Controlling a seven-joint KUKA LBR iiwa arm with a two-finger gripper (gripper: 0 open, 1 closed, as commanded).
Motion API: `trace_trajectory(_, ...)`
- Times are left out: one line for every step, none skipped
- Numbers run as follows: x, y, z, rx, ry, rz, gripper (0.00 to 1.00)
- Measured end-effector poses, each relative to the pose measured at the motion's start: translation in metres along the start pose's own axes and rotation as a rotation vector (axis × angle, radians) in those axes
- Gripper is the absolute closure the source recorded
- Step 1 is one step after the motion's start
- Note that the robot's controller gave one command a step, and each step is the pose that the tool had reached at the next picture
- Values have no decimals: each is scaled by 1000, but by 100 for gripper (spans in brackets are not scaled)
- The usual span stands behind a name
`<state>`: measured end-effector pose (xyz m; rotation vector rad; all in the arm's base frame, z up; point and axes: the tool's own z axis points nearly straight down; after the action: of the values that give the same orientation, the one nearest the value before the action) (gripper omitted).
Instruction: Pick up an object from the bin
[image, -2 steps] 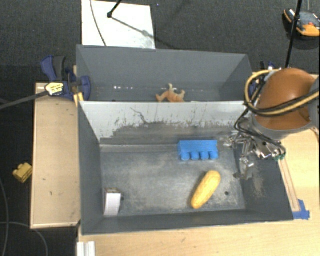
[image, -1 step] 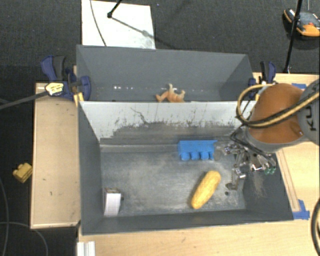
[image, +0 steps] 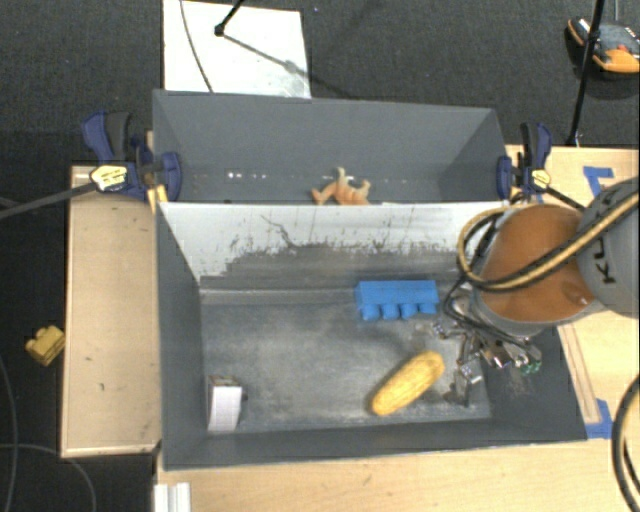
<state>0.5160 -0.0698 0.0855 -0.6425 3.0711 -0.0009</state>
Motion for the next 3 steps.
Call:
trace_trajectory(5, 21, 15, -2, 3, -239, 100)
trace_trajectory(5, 21, 15, -2, 2, -241, 100)
trace_trajectory(27, -5, 15, -3, 3, -260, 100)
